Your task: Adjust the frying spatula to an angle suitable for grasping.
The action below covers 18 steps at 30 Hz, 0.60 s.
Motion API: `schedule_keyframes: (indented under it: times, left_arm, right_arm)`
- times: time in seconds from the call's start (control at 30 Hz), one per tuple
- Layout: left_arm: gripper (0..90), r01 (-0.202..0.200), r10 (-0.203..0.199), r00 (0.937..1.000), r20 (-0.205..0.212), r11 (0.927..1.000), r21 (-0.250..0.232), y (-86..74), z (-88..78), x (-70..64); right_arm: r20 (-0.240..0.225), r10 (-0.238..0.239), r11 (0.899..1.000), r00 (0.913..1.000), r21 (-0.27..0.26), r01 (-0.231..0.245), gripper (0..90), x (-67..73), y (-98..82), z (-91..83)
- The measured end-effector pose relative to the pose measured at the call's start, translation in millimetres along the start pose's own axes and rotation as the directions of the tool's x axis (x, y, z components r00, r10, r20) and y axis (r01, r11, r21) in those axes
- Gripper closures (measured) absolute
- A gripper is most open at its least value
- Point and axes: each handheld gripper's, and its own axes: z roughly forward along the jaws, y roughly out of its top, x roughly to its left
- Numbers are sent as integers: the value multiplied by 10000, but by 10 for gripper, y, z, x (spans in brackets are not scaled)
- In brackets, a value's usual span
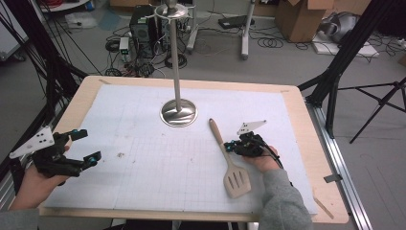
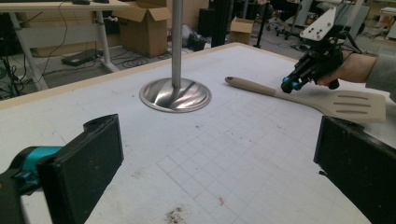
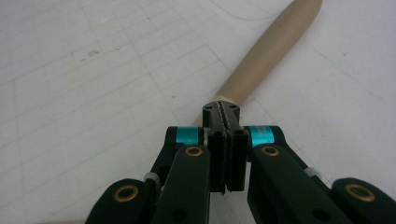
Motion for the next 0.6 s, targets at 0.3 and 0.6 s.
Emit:
schedule_keyframes:
  times: [0.3, 0.6]
  left_arm:
    - [18, 30, -31, 10000, 50, 10000, 32, -4, 21, 6]
    - [18, 105, -106, 9999, 57, 9999, 86, -18, 48, 39]
  right_arm:
    - [-1124, -977, 9952, 9889, -157, 965, 900, 154, 40, -41]
    - [-1497, -1404, 9864, 9787, 646, 1514, 900, 203, 3, 16]
